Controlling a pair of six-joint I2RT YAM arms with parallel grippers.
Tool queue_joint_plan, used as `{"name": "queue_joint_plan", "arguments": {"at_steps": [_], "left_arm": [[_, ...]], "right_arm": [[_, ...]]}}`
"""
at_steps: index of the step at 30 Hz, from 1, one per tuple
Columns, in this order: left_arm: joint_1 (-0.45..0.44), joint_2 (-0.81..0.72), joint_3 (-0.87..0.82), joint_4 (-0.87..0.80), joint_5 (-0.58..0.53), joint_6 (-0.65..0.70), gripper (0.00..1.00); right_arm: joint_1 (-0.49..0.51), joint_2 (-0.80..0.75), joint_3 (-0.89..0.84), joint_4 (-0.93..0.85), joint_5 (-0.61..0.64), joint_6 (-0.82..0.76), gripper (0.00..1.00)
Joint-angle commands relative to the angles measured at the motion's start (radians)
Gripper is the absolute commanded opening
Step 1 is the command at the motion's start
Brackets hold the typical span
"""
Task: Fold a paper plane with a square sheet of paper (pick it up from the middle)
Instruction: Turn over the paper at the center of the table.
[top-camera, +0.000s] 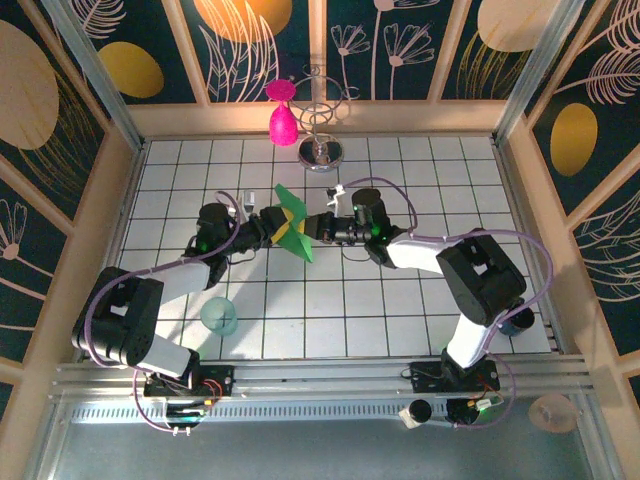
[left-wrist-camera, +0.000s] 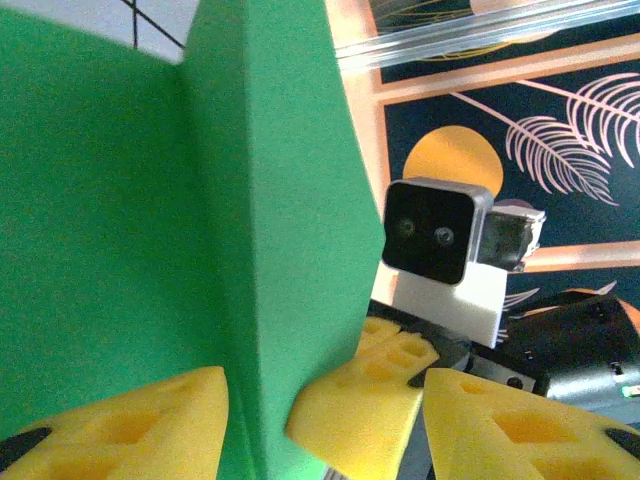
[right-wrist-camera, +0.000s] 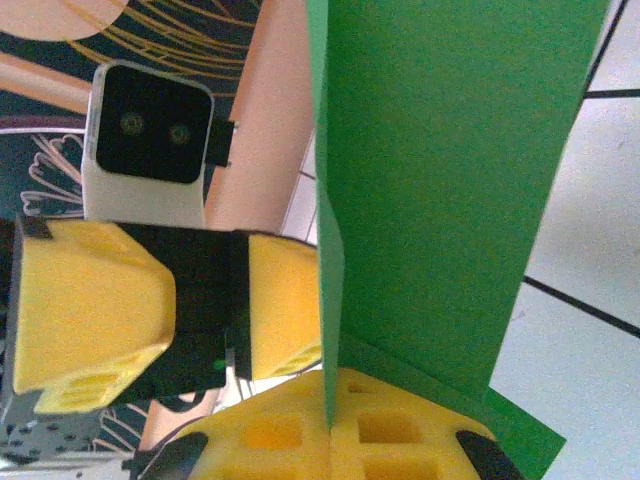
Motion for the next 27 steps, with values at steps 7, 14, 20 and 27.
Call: {"name": "queue_joint_plan", "arguments": {"at_steps": [7, 14, 20, 27], "left_arm": [[-0.009, 0.027, 0.075, 0.05, 0.027, 0.018, 0.52], [-0.01, 0.03, 0.073, 0.038, 0.026, 0.025, 0.52], [-0.012, 0.031, 0.087, 0.049, 0.041, 0.027, 0.4], [-0.013, 0.031, 0.104, 0.024, 0.043, 0.047, 0.18]], "right_arm": [[-0.004, -0.05, -0.035, 0.133, -0.089, 0.092, 0.07], [-0.003, -0.052, -0.035, 0.145, -0.099, 0.111, 0.07], [-0.004, -0.043, -0.03, 0.139, -0.107, 0.122, 0.07], [-0.016, -0.083, -0.049, 0.102, -0.101, 0.116, 0.18]]}}
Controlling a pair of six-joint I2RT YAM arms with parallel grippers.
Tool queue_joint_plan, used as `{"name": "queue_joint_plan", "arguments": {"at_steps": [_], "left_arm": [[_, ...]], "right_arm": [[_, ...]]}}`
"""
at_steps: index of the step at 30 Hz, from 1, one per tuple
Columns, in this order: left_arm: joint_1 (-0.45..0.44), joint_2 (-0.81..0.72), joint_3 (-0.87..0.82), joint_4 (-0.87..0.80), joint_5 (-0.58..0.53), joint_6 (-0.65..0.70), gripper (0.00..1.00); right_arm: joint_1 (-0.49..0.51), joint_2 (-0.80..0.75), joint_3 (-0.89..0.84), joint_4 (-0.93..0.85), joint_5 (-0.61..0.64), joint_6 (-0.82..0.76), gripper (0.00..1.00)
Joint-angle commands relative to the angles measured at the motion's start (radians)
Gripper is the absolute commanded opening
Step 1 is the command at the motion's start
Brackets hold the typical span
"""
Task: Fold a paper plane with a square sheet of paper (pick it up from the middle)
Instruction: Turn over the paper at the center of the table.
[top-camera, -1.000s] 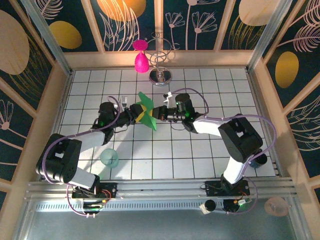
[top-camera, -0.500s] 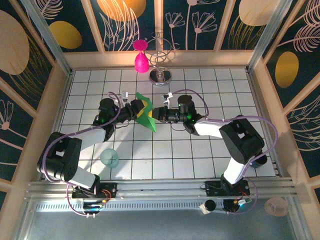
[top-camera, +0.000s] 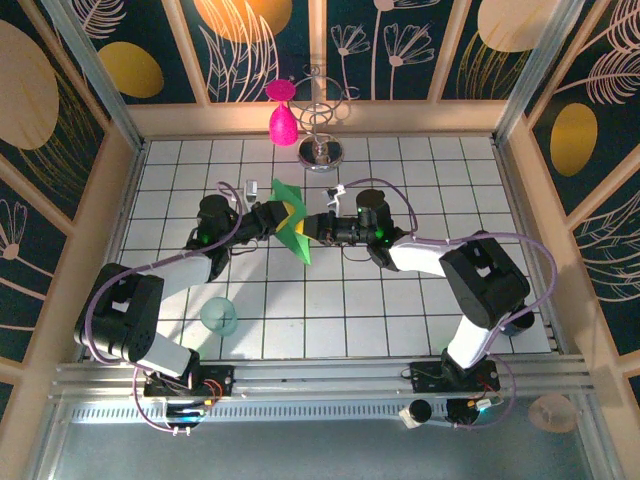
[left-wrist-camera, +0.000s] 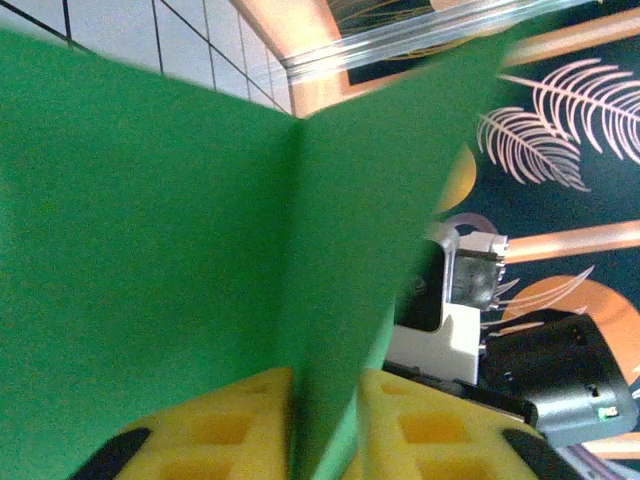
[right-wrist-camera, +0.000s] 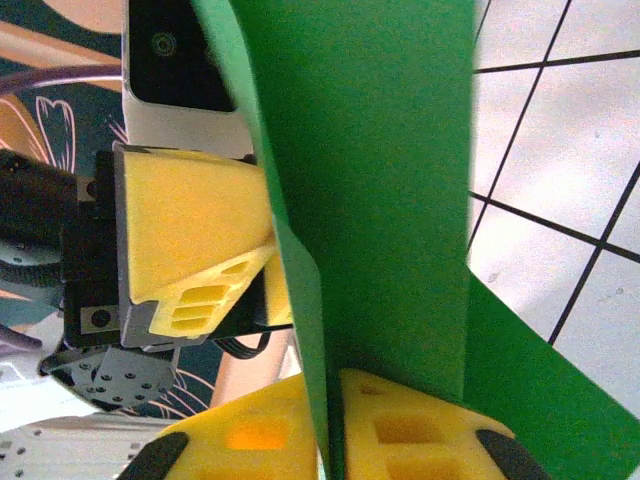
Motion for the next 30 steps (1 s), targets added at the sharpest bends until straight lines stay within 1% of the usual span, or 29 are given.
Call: {"name": "queue_joint_plan", "arguments": {"at_steps": [1, 5, 8, 11, 13, 14, 16, 18, 21, 24, 26, 28, 30], "left_arm": [[-0.008, 0.009, 0.035, 0.014, 0.02, 0.027, 0.15], [-0.008, 0.007, 0.054, -0.026, 0.01, 0.057, 0.1], [-0.008, 0.001, 0.077, -0.09, -0.005, 0.105, 0.1], [-0.008, -0.008, 0.116, -0.225, -0.046, 0.199, 0.1], [-0.008, -0.017, 0.155, -0.359, -0.102, 0.288, 0.1], [-0.008, -0.02, 0.179, -0.44, -0.146, 0.346, 0.1], [-0.01, -0.024, 0.233, -0.607, -0.252, 0.451, 0.1], [-0.017, -0.019, 0.299, -0.773, -0.401, 0.551, 0.1], [-0.053, 0.009, 0.412, -0.981, -0.631, 0.659, 0.1], [-0.109, 0.062, 0.518, -1.126, -0.874, 0.72, 0.1], [-0.153, 0.114, 0.584, -1.193, -1.024, 0.747, 0.1], [-0.195, 0.171, 0.645, -1.257, -1.161, 0.758, 0.1], [-0.228, 0.243, 0.705, -1.308, -1.266, 0.763, 0.1]], "right_arm": [[-0.018, -0.061, -0.024, 0.0, -0.016, -0.006, 0.21], [-0.047, -0.117, -0.065, -0.027, 0.0, -0.016, 0.31], [-0.077, -0.172, -0.096, -0.082, 0.035, -0.049, 0.36], [-0.081, -0.229, -0.104, -0.203, 0.109, -0.119, 0.39], [-0.112, -0.263, -0.097, -0.293, 0.173, -0.17, 0.4], [-0.113, -0.28, -0.09, -0.349, 0.219, -0.2, 0.41], [-0.113, -0.304, -0.07, -0.449, 0.317, -0.248, 0.41], [-0.113, -0.327, -0.057, -0.524, 0.405, -0.283, 0.42], [-0.113, -0.356, -0.054, -0.583, 0.499, -0.302, 0.41], [-0.113, -0.377, -0.06, -0.613, 0.562, -0.302, 0.42], [-0.114, -0.389, -0.065, -0.629, 0.6, -0.296, 0.42], [-0.115, -0.402, -0.071, -0.644, 0.637, -0.29, 0.41], [-0.117, -0.416, -0.078, -0.658, 0.664, -0.285, 0.42]]}}
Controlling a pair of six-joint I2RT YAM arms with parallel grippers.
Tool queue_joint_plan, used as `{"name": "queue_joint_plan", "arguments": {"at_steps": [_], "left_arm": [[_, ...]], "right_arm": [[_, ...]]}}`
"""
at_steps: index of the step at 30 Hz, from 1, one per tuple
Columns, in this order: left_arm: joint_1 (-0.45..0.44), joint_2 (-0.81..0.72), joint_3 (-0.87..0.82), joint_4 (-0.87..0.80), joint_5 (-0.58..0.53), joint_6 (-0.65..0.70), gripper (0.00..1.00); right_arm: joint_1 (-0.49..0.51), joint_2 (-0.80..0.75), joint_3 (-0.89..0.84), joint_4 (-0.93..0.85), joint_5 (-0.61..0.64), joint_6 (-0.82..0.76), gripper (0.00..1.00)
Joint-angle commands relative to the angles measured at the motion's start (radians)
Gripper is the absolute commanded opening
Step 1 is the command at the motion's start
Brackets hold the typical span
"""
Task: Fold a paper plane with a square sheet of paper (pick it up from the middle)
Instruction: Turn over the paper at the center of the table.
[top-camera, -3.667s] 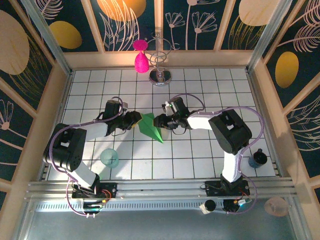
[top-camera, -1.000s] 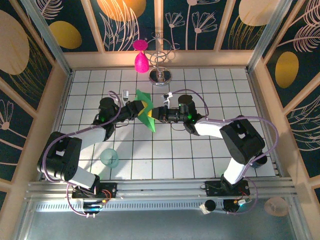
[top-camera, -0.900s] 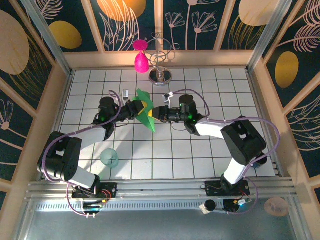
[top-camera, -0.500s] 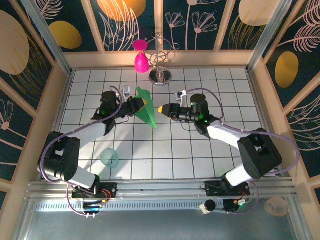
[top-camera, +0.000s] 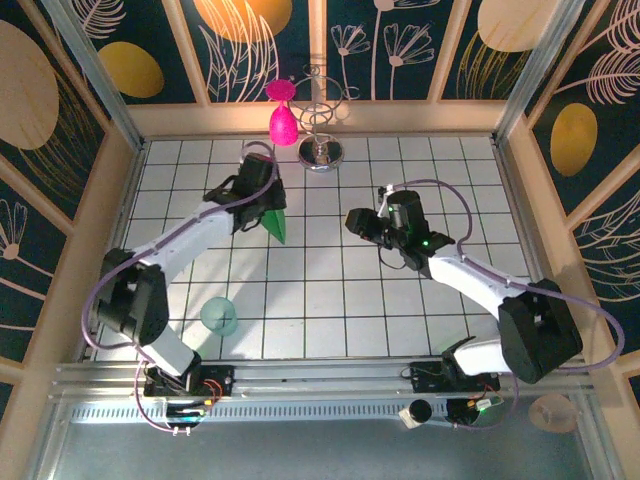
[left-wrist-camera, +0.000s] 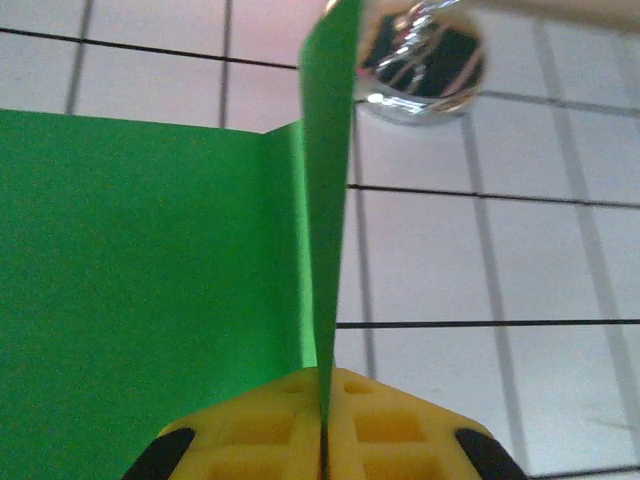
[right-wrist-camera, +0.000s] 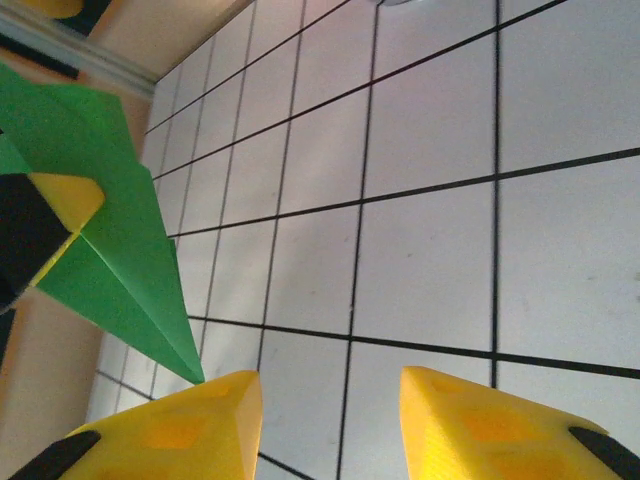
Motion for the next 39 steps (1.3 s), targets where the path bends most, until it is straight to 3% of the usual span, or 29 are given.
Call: {"name": "queue_joint_plan", "arguments": {"at_steps": [1, 10, 16, 27, 35, 39], "left_arm": [[-0.052, 0.114, 0.086, -0.22, -0.346, 0.063, 0.1], [-0.153, 0.412, 0.275, -0.388, -0.697, 0.048, 0.09], [-0.194, 0.557, 0.352, -0.421, -0.734, 0.042, 0.09], [-0.223, 0.668, 0.445, -0.413, -0.569, 0.017, 0.21], [-0.236, 0.533, 0.352, -0.318, -0.292, -0.033, 0.37], [-0.237, 0.45, 0.281, -0.262, -0.186, -0.082, 0.39]], "right_arm": [[-0.008, -0.043, 0.001, -0.054, 0.114, -0.014, 0.42], [-0.022, -0.09, -0.047, -0.087, 0.17, 0.01, 0.42], [-0.029, -0.123, -0.088, -0.109, 0.211, 0.033, 0.42], [-0.037, -0.17, -0.148, -0.131, 0.259, 0.074, 0.42], [-0.038, -0.175, -0.147, -0.135, 0.271, 0.077, 0.42], [-0.038, -0.18, -0.151, -0.133, 0.28, 0.084, 0.42]]}}
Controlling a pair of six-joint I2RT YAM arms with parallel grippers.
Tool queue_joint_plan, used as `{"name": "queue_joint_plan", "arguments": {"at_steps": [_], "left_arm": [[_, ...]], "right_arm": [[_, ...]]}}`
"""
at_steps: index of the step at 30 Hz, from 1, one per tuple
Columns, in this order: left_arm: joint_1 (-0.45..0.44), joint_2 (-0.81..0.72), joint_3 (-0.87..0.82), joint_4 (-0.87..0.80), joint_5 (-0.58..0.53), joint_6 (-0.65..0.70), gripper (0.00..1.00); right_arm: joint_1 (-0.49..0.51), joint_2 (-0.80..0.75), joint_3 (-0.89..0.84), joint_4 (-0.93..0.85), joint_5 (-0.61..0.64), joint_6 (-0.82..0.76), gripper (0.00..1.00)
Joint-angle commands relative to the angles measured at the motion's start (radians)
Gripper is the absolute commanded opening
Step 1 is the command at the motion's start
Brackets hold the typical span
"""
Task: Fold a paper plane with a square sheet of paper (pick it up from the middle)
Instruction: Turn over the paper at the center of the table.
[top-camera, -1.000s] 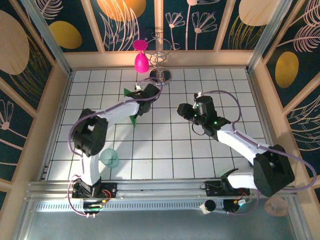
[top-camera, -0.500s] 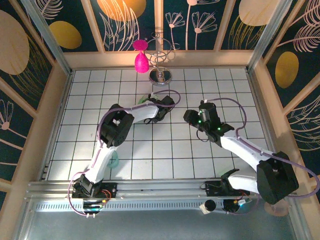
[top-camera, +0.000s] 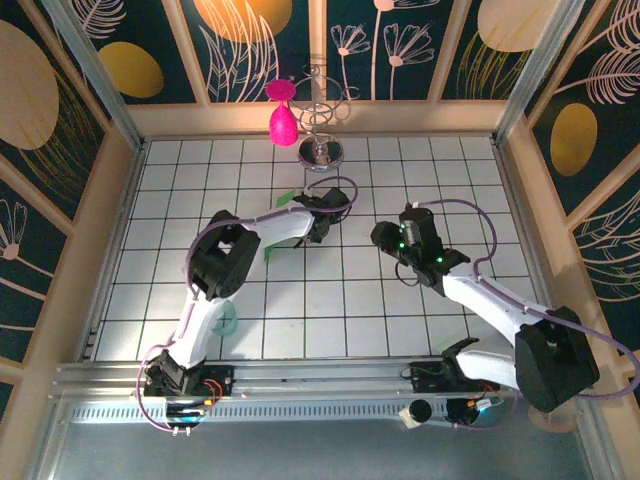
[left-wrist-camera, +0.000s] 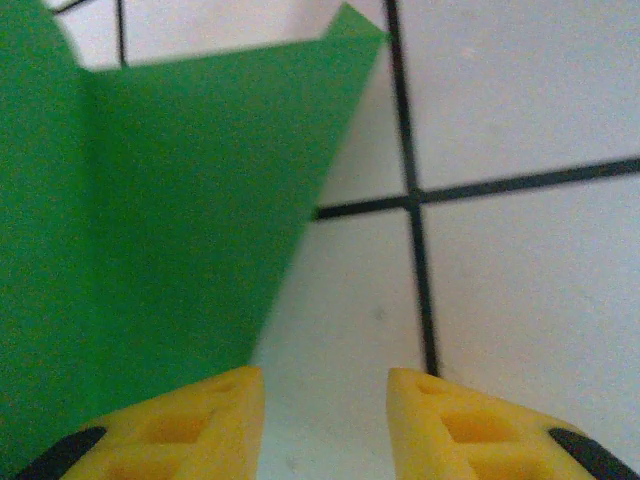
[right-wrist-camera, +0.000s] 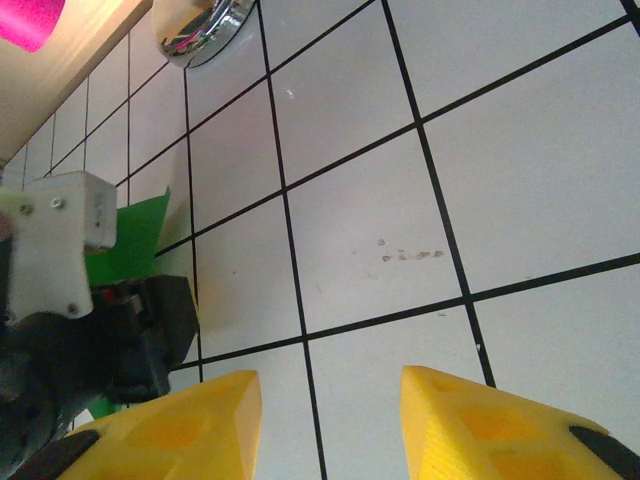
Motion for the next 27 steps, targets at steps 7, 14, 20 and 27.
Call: {"name": "queue_joint_plan", "arguments": {"at_steps": [7, 14, 20, 27], "left_arm": [[-0.01, -0.266, -0.194, 0.226, 0.437, -0.138, 0.45], [-0.006, -0.446, -0.368, 0.388, 0.625, -0.183, 0.54], [0.082, -0.518, -0.482, 0.421, 0.545, -0.162, 0.58], [0.169, -0.503, -0.569, 0.505, 0.571, -0.143, 0.59]], "right_arm": [[-0.01, -0.034, -0.019, 0.006, 0.052, 0.029, 0.43], [-0.013, -0.021, -0.018, 0.03, 0.03, 0.04, 0.48], [-0.012, 0.026, -0.007, 0.061, 0.004, 0.046, 0.5], [-0.013, 0.063, -0.007, 0.098, -0.055, 0.061, 0.5]]}}
